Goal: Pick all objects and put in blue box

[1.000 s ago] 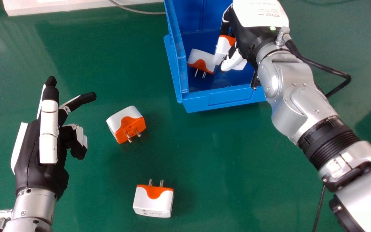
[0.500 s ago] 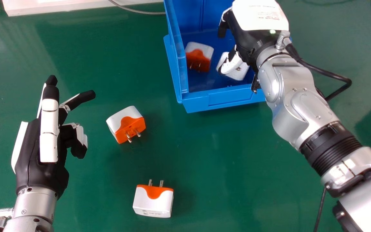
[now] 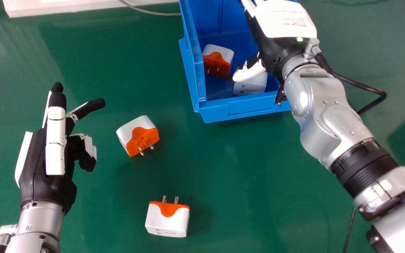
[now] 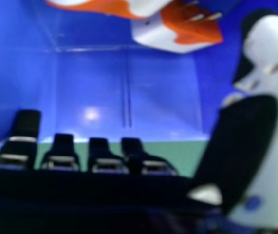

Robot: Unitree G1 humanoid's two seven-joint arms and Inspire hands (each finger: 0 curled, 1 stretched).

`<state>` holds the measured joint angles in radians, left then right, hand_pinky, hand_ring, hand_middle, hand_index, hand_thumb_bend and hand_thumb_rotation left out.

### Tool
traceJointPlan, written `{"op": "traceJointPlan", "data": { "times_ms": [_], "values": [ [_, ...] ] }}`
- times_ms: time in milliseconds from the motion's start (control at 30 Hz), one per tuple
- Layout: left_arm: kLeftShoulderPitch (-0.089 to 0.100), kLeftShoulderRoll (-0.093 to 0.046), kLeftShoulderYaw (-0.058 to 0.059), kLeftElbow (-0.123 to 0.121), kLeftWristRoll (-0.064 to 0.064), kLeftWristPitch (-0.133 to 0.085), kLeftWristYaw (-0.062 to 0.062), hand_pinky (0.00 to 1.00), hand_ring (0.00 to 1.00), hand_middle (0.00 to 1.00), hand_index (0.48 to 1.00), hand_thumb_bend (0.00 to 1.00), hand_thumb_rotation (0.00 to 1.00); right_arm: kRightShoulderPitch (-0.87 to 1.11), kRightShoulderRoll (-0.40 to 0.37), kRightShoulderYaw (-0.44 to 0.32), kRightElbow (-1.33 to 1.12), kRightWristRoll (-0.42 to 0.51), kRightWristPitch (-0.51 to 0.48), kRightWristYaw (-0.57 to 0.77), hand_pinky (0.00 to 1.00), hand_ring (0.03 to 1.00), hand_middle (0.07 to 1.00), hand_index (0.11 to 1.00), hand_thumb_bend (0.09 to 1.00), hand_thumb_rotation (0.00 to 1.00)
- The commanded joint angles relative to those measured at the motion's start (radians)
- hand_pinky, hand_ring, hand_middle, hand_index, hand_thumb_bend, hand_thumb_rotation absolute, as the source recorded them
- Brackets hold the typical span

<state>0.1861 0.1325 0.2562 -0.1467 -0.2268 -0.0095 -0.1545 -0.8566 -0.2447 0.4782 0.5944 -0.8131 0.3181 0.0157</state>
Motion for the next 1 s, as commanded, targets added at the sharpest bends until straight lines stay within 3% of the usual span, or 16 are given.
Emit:
{"op": "traceJointPlan", "data": {
  "times_ms": [0,100,200,233,367,500,567,600,800,967],
  "values": [
    [-0.006,0.009,0.005,-0.01,-0.004,-0.02,-0.008,0.0,0.0,0.77,1.0,0.63,1.0,0.01,-0.012,-0.029,-0.07,0.009,0.019,-0.01,0.94,0.99,1.0,0.972,0.534,0.31],
    [-0.006,0.013,0.003,-0.016,0.001,-0.022,-0.012,0.0,0.0,0.79,1.0,0.63,0.99,0.044,-0.01,-0.047,-0.132,0.014,0.04,-0.012,0.94,0.992,1.0,0.973,0.532,0.31],
    [-0.004,0.025,0.001,-0.008,0.014,-0.037,-0.025,0.0,0.0,0.83,1.0,0.63,0.99,0.085,-0.007,-0.059,-0.202,0.015,0.066,-0.02,0.95,0.994,1.0,0.973,0.529,0.31],
    [-0.004,0.032,0.0,-0.001,0.023,-0.046,-0.031,0.0,0.0,0.89,1.0,0.63,1.0,0.106,-0.005,-0.062,-0.237,0.01,0.078,-0.022,0.95,0.995,1.0,0.974,0.525,0.29],
    [-0.01,0.079,-0.005,0.035,0.079,-0.088,-0.053,0.0,0.0,0.96,1.0,0.64,1.0,0.23,-0.004,-0.068,-0.426,-0.02,0.126,-0.032,0.95,0.996,1.0,0.972,0.52,0.28],
    [-0.016,0.115,-0.01,0.053,0.118,-0.116,-0.065,0.0,0.0,0.99,1.0,0.69,1.0,0.333,0.007,-0.082,-0.57,-0.031,0.152,-0.036,0.95,0.996,1.0,0.97,0.518,0.27],
    [-0.018,0.127,-0.011,0.058,0.129,-0.126,-0.07,0.0,0.0,1.0,1.0,0.72,1.0,0.367,0.015,-0.088,-0.612,-0.034,0.159,-0.037,0.96,0.996,1.0,0.97,0.512,0.26],
    [-0.02,0.139,-0.013,0.065,0.137,-0.134,-0.076,0.0,0.0,1.0,1.0,0.73,1.0,0.412,0.025,-0.094,-0.661,-0.032,0.162,-0.048,0.96,0.997,1.0,0.97,0.51,0.26],
    [-0.05,0.197,-0.013,0.128,0.15,-0.191,-0.118,0.0,0.0,1.0,1.0,0.8,1.0,0.695,0.121,-0.083,-0.936,-0.042,0.174,-0.118,0.97,0.999,1.0,0.976,0.507,0.28],
    [-0.077,0.224,-0.012,0.178,0.134,-0.229,-0.159,0.0,0.0,1.0,1.0,0.93,1.0,0.939,0.171,-0.007,-1.076,-0.052,0.12,-0.19,0.96,1.0,1.0,0.982,0.518,0.32]
  ]
}}
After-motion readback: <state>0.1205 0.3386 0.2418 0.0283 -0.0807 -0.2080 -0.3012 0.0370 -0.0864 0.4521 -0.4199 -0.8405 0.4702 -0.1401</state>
